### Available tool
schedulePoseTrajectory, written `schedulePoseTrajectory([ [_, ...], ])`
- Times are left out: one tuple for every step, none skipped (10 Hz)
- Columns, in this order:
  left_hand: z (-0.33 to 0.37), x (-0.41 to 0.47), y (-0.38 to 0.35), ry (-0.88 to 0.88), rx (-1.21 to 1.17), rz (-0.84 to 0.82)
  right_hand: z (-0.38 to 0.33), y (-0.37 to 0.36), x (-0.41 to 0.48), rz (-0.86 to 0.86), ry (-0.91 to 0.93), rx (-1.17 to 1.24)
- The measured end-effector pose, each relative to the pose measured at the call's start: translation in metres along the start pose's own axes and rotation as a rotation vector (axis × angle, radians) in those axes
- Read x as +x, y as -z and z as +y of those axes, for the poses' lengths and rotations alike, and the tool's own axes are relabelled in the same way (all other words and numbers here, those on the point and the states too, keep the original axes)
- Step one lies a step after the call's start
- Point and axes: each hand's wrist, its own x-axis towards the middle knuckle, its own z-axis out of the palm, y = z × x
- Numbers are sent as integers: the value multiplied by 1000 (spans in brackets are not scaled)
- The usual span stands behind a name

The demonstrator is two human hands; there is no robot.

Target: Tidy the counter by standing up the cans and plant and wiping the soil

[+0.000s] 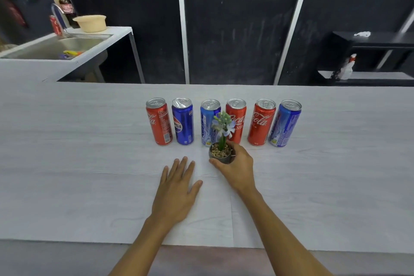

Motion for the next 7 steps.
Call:
schedulePoseTrajectory([
  [1,0,1,2,0,8,0,0,0,9,-12,-2],
  [2,0,1,3,-12,6,0,1,-1,8,-17,-5],
  [1,0,1,5,-10,5,-2,1,-1,-1,-22,-5],
  [1,1,1,6,-10,6,-2,2,0,0,-23,-5],
  [0,1,2,6,-7,6,0,2,-2,0,-31,14],
  [1,0,2,8,-26,1,-3,6,-3,10,-39,16],
  [1,2,5,5,-66,26,-1,11,-16,27,-36,8],
])
